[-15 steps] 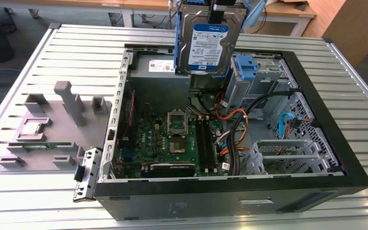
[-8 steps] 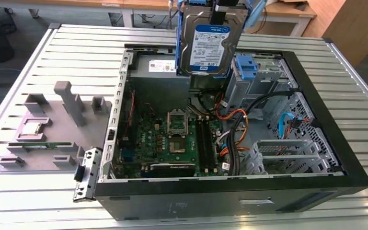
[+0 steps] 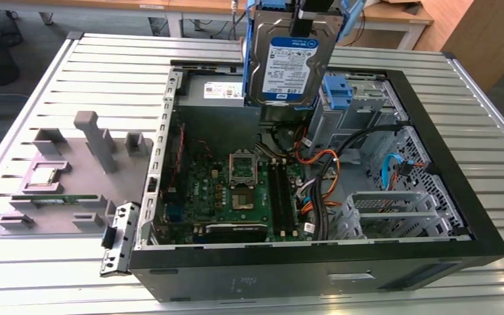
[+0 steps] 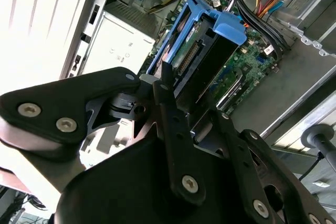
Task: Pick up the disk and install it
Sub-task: 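Pick up the disk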
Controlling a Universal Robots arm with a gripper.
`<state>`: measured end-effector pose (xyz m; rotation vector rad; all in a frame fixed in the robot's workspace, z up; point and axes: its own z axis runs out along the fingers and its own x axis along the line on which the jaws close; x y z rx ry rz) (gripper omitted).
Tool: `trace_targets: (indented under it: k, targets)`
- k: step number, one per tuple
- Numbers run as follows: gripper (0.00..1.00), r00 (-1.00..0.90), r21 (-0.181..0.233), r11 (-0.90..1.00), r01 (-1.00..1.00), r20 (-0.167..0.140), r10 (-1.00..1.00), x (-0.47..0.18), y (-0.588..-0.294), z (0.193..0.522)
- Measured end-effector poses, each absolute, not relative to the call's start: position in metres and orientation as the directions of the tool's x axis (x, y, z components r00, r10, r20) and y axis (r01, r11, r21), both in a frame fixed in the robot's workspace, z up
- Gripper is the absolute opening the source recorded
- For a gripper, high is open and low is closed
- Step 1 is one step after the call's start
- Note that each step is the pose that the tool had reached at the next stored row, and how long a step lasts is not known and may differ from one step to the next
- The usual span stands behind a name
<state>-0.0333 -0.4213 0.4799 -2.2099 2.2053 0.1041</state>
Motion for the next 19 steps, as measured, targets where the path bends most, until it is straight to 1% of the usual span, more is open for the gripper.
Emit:
trace_targets:
  k: [19]
  targets:
    - [0.35,0.001,0.034,-0.003,-0.999,-0.060,-0.998,-0.030,-0.441,0.479]
